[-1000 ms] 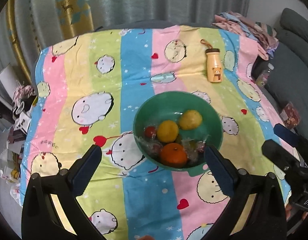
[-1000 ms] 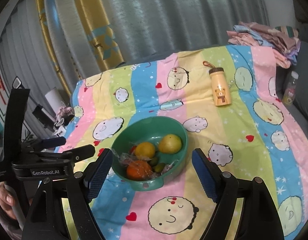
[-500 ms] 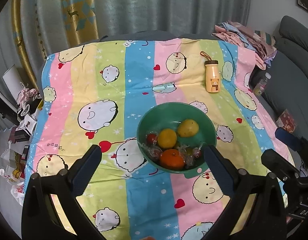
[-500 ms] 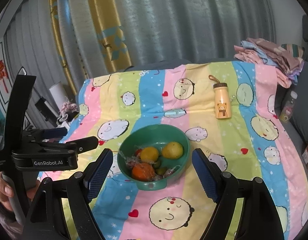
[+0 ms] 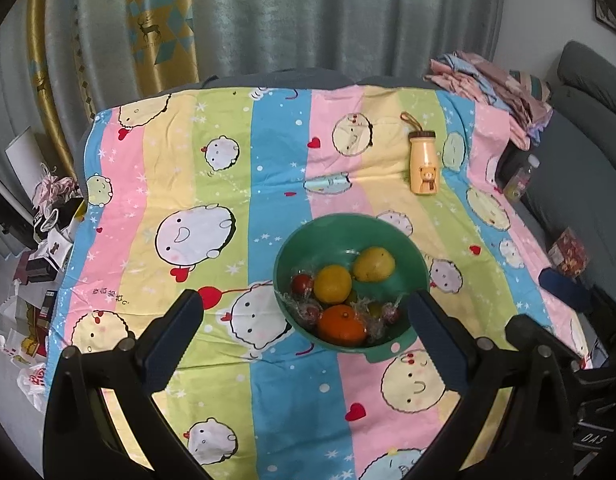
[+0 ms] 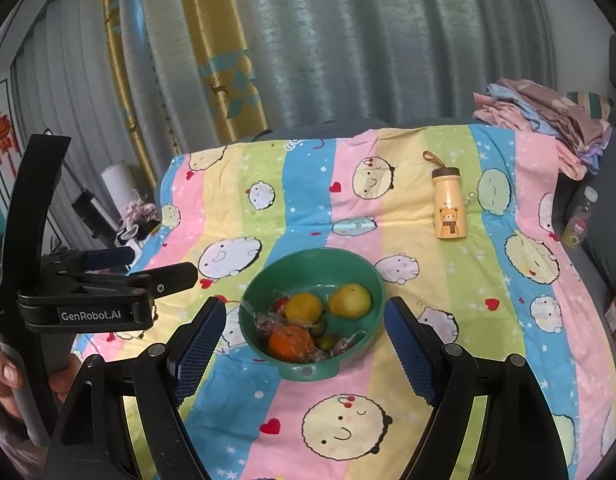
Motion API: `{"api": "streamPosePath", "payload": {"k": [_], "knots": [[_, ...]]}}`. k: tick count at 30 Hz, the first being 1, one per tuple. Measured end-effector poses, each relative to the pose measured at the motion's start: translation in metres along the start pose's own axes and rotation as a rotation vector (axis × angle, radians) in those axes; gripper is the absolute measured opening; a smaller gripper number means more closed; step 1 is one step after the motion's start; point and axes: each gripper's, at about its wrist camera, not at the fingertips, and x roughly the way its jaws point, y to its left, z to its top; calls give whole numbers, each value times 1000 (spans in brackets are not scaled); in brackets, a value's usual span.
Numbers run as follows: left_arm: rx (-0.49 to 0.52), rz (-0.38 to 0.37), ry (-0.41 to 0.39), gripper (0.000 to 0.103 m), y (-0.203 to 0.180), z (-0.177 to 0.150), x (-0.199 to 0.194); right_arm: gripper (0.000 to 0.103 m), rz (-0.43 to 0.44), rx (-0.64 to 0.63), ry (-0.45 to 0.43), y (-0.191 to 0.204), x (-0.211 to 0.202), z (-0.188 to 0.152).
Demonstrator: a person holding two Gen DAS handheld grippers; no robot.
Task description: Organize fruits
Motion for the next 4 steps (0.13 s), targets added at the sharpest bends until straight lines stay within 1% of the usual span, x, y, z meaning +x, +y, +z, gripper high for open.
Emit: {"api": "streamPosePath", "payload": {"k": [4], "knots": [[-7, -14, 1, 103, -2, 3, 1, 82, 2, -3, 2, 0, 3, 2]]}}
